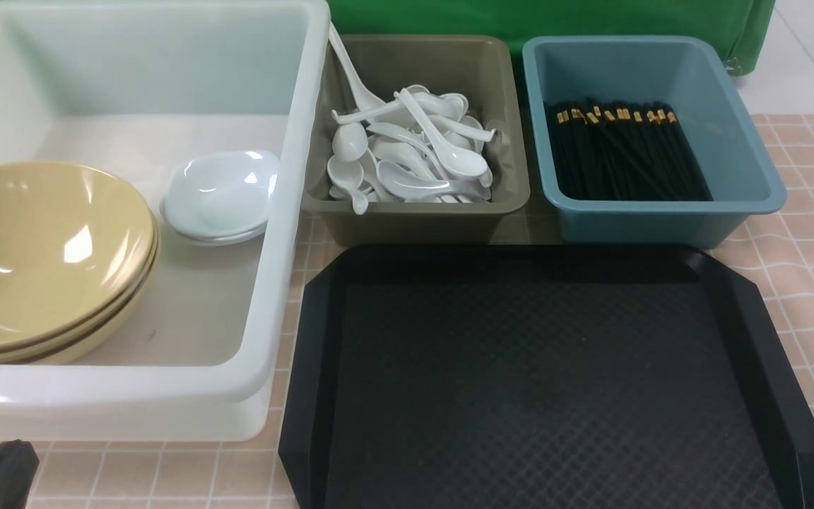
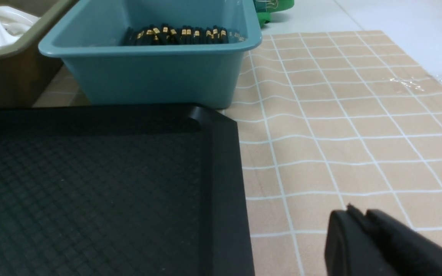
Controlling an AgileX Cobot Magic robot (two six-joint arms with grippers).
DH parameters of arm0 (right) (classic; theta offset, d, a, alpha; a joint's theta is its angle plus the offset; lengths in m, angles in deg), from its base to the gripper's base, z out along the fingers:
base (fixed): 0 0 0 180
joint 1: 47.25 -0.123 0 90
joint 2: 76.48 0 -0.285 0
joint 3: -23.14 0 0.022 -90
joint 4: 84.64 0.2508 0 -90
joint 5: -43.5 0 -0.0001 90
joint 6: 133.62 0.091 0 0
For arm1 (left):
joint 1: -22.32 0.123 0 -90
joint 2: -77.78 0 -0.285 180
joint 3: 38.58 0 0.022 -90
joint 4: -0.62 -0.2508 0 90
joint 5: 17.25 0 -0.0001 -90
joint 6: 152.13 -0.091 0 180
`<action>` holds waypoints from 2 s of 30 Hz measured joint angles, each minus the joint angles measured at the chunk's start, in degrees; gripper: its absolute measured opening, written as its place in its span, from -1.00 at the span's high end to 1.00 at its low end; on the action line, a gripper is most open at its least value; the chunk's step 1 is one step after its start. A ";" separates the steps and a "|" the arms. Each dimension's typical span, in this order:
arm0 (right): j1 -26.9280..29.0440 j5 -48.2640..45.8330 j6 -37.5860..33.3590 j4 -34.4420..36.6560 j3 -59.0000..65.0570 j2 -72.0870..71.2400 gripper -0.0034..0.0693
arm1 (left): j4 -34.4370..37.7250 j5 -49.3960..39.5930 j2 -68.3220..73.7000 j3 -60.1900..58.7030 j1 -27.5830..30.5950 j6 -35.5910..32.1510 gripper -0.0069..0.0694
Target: On brown table put chopsticks spoon bowls plates into blue grey white boxes.
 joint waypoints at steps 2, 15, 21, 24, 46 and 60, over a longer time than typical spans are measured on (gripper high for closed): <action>0.00 0.00 0.00 0.00 0.00 0.00 0.65 | 0.00 0.00 0.00 0.00 0.00 0.00 0.81; 0.00 0.00 0.00 0.00 0.00 0.00 0.62 | 0.06 -0.01 0.00 0.00 0.00 0.00 0.81; 0.00 0.00 0.00 0.00 0.00 0.00 0.61 | 0.06 -0.01 0.00 0.00 0.00 0.00 0.81; 0.00 0.00 0.00 0.00 0.00 0.00 0.59 | 0.06 -0.01 0.00 0.00 0.00 0.00 0.81; 0.00 -0.05 0.00 0.00 0.00 0.00 0.53 | 0.06 -0.01 0.00 0.00 0.00 0.00 0.81; 0.00 -0.05 0.00 0.00 0.00 0.00 0.48 | 0.06 -0.01 0.00 0.00 0.00 0.00 0.81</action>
